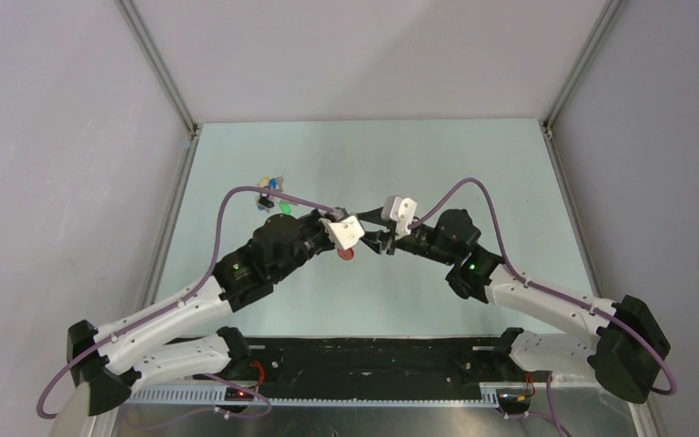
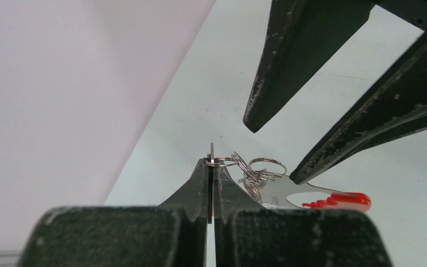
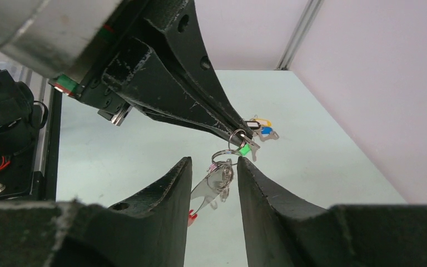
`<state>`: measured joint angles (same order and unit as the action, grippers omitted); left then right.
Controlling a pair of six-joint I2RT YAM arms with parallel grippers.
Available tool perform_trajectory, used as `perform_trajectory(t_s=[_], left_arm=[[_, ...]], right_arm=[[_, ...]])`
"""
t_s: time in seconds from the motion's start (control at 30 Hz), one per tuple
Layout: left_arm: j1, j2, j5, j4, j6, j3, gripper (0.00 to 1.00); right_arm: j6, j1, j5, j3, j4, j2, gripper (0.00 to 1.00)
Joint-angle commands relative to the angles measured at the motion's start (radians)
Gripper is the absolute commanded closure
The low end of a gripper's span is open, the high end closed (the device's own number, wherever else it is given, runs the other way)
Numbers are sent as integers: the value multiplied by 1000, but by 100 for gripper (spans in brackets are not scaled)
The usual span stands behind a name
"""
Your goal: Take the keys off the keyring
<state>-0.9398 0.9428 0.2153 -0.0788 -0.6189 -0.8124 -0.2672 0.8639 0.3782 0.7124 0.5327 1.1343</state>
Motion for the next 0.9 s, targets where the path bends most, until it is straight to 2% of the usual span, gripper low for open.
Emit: perform_trajectory(t_s=[0.0, 0.33, 0.87], left_arm=[[12, -4, 17, 25, 28, -60, 100], [13, -10, -1, 22, 32, -61, 100], [13, -13, -39, 21, 39, -59, 100]], right_arm=[[-15, 12, 10, 4, 36, 4, 60], [-14, 33, -53, 46, 26, 85, 61], [-5, 72, -231, 46, 141, 131, 63]])
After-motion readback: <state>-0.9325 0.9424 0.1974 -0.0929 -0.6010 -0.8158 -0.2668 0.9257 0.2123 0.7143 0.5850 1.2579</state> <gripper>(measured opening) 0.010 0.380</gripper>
